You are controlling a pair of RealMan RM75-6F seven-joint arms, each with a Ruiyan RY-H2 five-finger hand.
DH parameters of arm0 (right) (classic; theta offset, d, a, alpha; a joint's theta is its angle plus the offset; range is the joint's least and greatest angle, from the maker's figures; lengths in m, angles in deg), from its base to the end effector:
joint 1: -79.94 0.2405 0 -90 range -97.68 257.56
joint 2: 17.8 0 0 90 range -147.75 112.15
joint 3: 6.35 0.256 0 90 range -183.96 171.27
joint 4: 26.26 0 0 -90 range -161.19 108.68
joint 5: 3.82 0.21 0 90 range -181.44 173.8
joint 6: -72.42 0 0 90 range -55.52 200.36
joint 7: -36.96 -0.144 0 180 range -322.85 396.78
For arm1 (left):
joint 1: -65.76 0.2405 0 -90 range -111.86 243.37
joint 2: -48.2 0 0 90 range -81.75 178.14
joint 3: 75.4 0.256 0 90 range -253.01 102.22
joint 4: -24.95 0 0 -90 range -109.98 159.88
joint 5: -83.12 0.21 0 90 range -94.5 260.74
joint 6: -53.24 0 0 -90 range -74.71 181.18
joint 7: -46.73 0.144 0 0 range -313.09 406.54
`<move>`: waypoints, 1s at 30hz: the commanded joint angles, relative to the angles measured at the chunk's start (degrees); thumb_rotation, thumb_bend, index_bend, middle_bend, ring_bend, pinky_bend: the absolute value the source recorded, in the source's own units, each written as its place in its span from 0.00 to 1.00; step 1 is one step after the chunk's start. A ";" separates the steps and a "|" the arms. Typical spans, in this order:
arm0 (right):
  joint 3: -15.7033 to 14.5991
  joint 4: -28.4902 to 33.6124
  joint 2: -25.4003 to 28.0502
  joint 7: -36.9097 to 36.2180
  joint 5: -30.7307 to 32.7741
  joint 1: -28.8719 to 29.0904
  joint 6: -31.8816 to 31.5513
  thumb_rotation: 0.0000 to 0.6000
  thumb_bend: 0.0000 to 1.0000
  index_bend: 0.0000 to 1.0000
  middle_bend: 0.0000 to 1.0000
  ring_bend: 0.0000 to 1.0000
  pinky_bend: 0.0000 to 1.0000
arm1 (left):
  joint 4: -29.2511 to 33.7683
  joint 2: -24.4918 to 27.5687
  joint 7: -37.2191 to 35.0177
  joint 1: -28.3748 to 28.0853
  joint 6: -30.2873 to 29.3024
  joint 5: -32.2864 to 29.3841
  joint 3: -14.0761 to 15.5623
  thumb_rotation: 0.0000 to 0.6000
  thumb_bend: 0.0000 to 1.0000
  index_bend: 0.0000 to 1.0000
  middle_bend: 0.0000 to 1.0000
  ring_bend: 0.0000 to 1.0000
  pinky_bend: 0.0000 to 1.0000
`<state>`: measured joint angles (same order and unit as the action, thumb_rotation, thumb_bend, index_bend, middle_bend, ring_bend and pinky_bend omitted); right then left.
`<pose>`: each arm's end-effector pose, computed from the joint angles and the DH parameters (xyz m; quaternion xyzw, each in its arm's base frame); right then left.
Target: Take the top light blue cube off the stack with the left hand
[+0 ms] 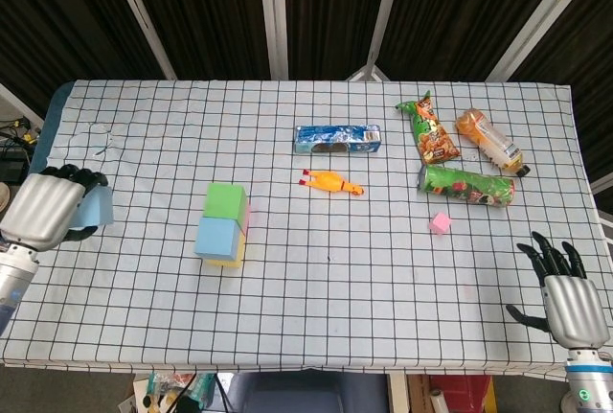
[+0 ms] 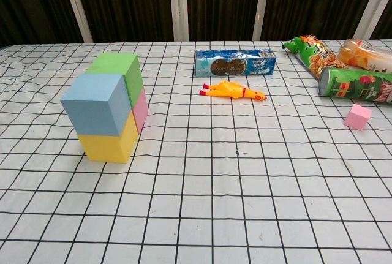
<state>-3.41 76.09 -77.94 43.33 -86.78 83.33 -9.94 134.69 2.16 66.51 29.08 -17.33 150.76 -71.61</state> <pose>-0.2943 -0.1708 0.1613 0.5900 -0.4183 0.3579 0.5906 -0.2101 0.2913 0.1986 -0.7259 -0.2675 -0.2782 0.5693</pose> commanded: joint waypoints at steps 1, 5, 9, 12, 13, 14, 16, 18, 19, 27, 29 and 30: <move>0.20 0.01 -0.04 -0.05 0.27 0.01 -0.11 1.00 0.00 0.20 0.07 0.17 0.02 | -7.32 -6.77 -1.79 0.08 5.72 1.41 -0.19 1.00 0.28 0.34 0.47 0.32 0.40; 0.30 -0.11 0.21 -0.75 0.44 0.03 -0.03 1.00 0.00 0.20 0.07 0.17 0.02 | -9.46 -11.64 0.69 -1.51 8.67 -0.12 -1.96 1.00 0.28 0.34 0.47 0.32 0.40; 0.27 -0.18 0.58 -1.61 0.28 -0.02 -0.07 1.00 0.00 0.20 0.07 0.17 0.02 | -10.26 -17.17 4.53 -3.99 11.33 -2.32 -4.20 1.00 0.28 0.34 0.46 0.32 0.40; 0.30 -0.24 0.77 -2.21 0.18 -0.10 -0.24 1.00 0.00 0.20 0.07 0.17 0.02 | -10.30 -21.10 8.23 -6.16 12.30 -3.71 -5.99 1.00 0.28 0.34 0.46 0.32 0.40; 0.33 -0.28 0.83 -2.40 0.17 -0.13 -0.31 1.00 0.00 0.20 0.07 0.17 0.02 | -10.34 -22.49 9.61 -6.97 12.36 -4.11 -6.72 1.00 0.28 0.34 0.46 0.32 0.40; 0.36 -0.35 0.88 -2.60 0.16 -0.14 -0.35 1.00 0.00 0.20 0.07 0.17 0.02 | -10.44 -24.46 11.35 -8.17 12.20 -4.66 -7.97 1.00 0.28 0.34 0.46 0.32 0.40; 0.37 -0.46 0.88 -2.62 0.19 -0.11 -0.30 1.00 0.00 0.20 0.07 0.17 0.02 | -10.48 -27.79 13.40 -10.08 11.28 -5.22 -10.46 1.00 0.28 0.35 0.47 0.32 0.40; 0.35 -0.52 0.84 -2.56 0.24 -0.04 -0.15 1.00 0.00 0.20 0.07 0.17 0.02 | -9.81 -31.40 13.85 -11.97 9.76 -4.71 -13.45 1.00 0.27 0.36 0.48 0.34 0.40; 0.33 -0.57 0.79 -2.48 0.25 0.00 -0.07 1.00 0.00 0.20 0.07 0.17 0.02 | -8.57 -33.56 13.20 -13.08 8.59 -3.35 -15.38 1.00 0.27 0.37 0.48 0.35 0.40; 0.31 -0.95 0.65 -2.17 0.76 0.44 0.95 1.00 0.00 0.20 0.07 0.17 0.02 | -1.90 -38.64 19.02 -16.65 -0.75 9.28 -21.42 1.00 0.26 0.37 0.50 0.36 0.41; 0.21 -0.71 0.97 -2.61 0.55 0.31 0.78 1.00 0.00 0.20 0.07 0.17 0.02 | -0.16 -34.86 23.82 -13.69 -4.25 9.69 -20.57 1.00 0.26 0.37 0.50 0.36 0.41; 0.12 -0.65 1.08 -2.72 0.36 0.25 0.68 1.00 0.00 0.20 0.07 0.17 0.02 | 0.69 -33.51 24.41 -12.69 -4.75 9.62 -19.99 1.00 0.26 0.37 0.50 0.36 0.40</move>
<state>-3.22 75.37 -76.97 40.72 -86.31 83.64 -9.18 132.20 -34.49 86.22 14.20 -18.20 159.16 -91.58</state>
